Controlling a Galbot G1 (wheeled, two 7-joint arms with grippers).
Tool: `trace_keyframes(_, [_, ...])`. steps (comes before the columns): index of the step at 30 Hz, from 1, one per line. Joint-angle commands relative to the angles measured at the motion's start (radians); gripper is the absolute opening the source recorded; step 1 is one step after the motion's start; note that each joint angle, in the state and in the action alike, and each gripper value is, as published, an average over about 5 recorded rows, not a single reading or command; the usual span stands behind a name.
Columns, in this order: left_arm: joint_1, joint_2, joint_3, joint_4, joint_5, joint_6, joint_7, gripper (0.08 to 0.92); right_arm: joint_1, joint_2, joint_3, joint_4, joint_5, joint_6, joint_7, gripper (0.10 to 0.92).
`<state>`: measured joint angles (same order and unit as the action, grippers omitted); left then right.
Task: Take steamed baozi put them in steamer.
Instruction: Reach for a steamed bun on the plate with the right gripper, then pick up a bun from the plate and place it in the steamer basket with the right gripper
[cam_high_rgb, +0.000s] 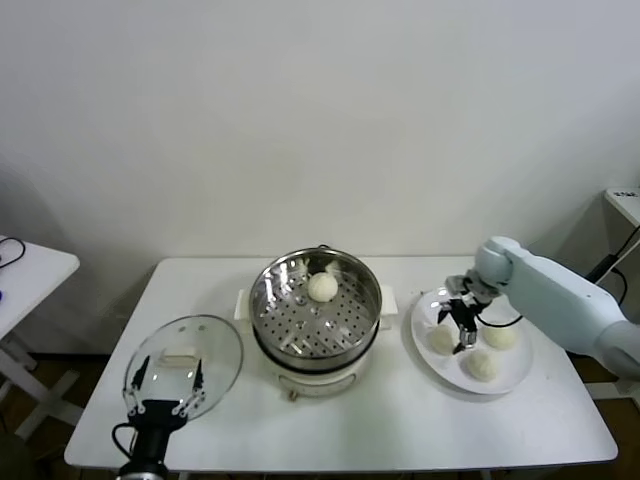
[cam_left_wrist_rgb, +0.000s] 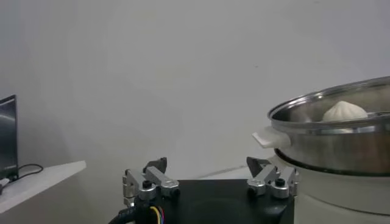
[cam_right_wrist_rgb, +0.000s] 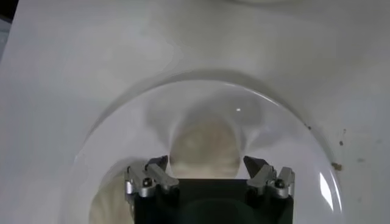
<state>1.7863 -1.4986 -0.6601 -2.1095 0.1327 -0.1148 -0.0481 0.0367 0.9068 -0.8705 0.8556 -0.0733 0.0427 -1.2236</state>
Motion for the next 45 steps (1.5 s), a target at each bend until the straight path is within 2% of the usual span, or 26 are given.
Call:
trace_keyframes(1, [0.0, 0.001, 0.0, 0.0, 0.0, 0.001, 0.0, 0.823, -0.006, 0.008, 0.007, -0.015, -0.007, 0.003, 0.001, 0.823])
trace_keyframes(21, [0.003, -0.001, -0.002, -0.003, 0.0, -0.001, -0.001, 0.823, -0.012, 0.002, 0.021, -0.012, -0.002, 0.004, 0.0, 0.74])
trace_keyframes(27, [0.006, -0.002, -0.002, -0.004, 0.0, -0.003, -0.001, 0.823, 0.002, -0.005, 0.016, -0.001, 0.039, -0.004, 0.004, 0.731])
trace_keyframes(33, [0.006, -0.003, -0.001, -0.004, -0.001, -0.004, -0.001, 0.823, 0.152, -0.03, -0.083, 0.036, 0.216, -0.054, 0.009, 0.732])
trace_keyframes(40, [-0.005, -0.003, 0.011, -0.004, 0.004, 0.0, 0.0, 0.823, 0.481, -0.029, -0.334, 0.073, 0.547, -0.119, 0.008, 0.738])
trace_keyframes(45, [-0.017, -0.004, 0.028, -0.005, 0.013, 0.004, 0.001, 0.823, 0.669, 0.02, -0.479, 0.093, 0.731, -0.153, 0.007, 0.738])
